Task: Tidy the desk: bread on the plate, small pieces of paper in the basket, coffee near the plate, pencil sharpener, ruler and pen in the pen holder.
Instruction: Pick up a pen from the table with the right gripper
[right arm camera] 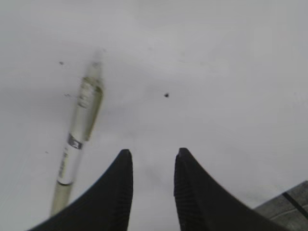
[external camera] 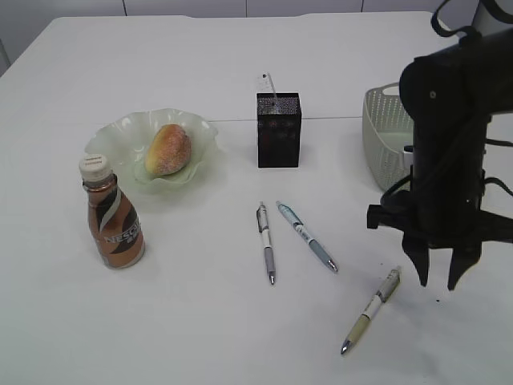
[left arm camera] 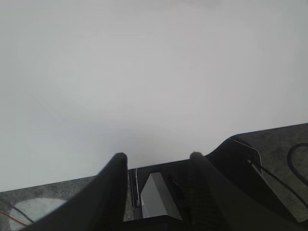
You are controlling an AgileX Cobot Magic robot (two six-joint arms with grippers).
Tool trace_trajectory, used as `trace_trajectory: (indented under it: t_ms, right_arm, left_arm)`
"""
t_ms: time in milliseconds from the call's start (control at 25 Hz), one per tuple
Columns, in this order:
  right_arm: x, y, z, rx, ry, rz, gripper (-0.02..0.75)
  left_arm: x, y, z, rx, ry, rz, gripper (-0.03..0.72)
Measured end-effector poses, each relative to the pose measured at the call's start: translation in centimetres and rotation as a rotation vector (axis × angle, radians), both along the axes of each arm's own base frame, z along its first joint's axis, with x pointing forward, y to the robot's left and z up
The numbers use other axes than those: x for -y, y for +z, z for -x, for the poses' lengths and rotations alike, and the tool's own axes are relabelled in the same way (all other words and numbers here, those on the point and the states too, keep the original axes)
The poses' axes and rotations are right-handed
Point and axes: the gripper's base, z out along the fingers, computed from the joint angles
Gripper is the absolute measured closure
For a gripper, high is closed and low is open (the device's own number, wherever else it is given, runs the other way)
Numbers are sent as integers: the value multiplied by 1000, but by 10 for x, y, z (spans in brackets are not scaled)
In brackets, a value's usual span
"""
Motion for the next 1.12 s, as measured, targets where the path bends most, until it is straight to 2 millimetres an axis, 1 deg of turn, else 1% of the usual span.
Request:
trace_trajectory:
  t_ms: [40,120,240,360,520,920,1120]
  right_arm:
    - [2,-3,6,-17,-6,-6,492]
    - [-1,-8,11,-16,-24,-60,492]
    - [-12,-11,6,60,-20,-188,493]
    - [-18,-11,-1,142,-36,-248,493]
    - [-18,-11,-3,164,-35,-252,494]
    - [-17,-11,-2,147,-47,-240,494]
    - [-13,-12,0,134,-125,-192,494]
  left_arm:
    - [0,0,0,0,0,0,381]
    - [0,0,0,0,0,0,381]
    - [0,0,0,0,0,0,381]
    - [0,0,0,0,0,0,381]
    - [0,0,0,0,0,0,381]
    - [0,0,0,0,0,0,381]
    - [0,0,0,0,0,0,381]
